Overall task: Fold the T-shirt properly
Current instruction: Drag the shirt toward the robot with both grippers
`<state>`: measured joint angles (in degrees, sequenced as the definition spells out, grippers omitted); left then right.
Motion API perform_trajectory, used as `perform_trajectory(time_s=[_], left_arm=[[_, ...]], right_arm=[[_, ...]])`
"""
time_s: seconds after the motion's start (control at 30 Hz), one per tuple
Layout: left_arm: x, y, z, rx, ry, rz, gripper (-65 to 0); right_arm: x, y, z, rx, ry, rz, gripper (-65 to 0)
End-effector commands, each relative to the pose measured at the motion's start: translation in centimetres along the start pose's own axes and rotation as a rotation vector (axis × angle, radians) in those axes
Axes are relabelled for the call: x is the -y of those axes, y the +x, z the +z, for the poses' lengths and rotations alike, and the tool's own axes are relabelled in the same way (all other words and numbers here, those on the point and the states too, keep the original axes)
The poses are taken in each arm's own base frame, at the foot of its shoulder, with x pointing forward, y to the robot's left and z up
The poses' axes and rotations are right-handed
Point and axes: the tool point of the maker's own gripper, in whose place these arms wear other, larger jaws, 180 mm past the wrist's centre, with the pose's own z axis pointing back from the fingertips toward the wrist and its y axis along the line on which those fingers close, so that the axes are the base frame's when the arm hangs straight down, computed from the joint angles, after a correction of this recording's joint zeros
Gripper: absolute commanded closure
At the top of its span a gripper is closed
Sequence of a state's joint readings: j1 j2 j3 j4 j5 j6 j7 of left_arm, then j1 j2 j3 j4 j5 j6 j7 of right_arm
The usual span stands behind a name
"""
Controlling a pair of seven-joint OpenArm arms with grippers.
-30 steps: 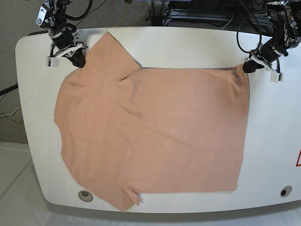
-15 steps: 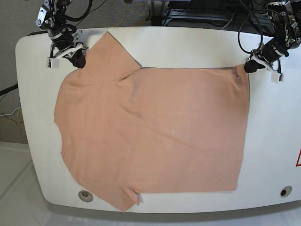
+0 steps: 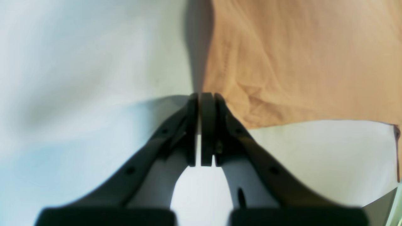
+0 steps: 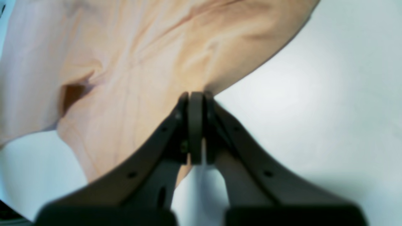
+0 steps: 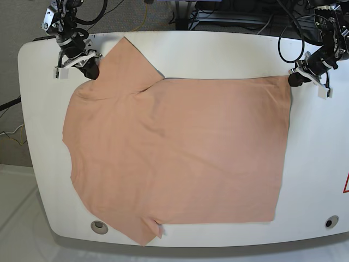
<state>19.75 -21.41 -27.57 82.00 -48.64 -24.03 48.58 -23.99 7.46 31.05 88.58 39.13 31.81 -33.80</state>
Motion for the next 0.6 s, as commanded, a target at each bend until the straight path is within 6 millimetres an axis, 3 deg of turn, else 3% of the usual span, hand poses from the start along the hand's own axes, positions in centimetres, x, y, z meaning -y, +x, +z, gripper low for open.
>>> perform_trajectory(time_s=[0.0, 0.07, 0.27, 0.33, 0.4, 0.57], left_arm=[[-1.0, 0.8, 1.7, 0.042, 0.031, -0.007, 0.0], [-1.5, 0.8, 3.4, 0.076, 0.051, -0.005, 0.0], [-0.9, 0.5, 5.0, 0.078, 0.03, -0.079, 0.0], [-0.4, 0.3, 5.2, 0.069, 0.014, -0.107, 0.0], [1.3, -0.1, 6.0, 0.037, -0.022, -0.187, 0.0], [2.3, -0.7, 6.3, 0.016, -0.041, -0.226, 0.0]], right_arm=[[0.0, 0.6, 1.4, 0.011, 0.028, 0.018, 0.0], [0.0, 0.3, 3.6, 0.009, 0.047, 0.009, 0.0], [0.5, 0.4, 6.1, 0.013, 0.011, 0.019, 0.0], [0.8, 0.2, 6.9, 0.004, -0.011, 0.025, 0.0], [0.7, 0.2, 9.0, -0.014, -0.041, 0.052, 0.0], [1.2, 0.2, 10.1, -0.035, -0.071, 0.066, 0.0]])
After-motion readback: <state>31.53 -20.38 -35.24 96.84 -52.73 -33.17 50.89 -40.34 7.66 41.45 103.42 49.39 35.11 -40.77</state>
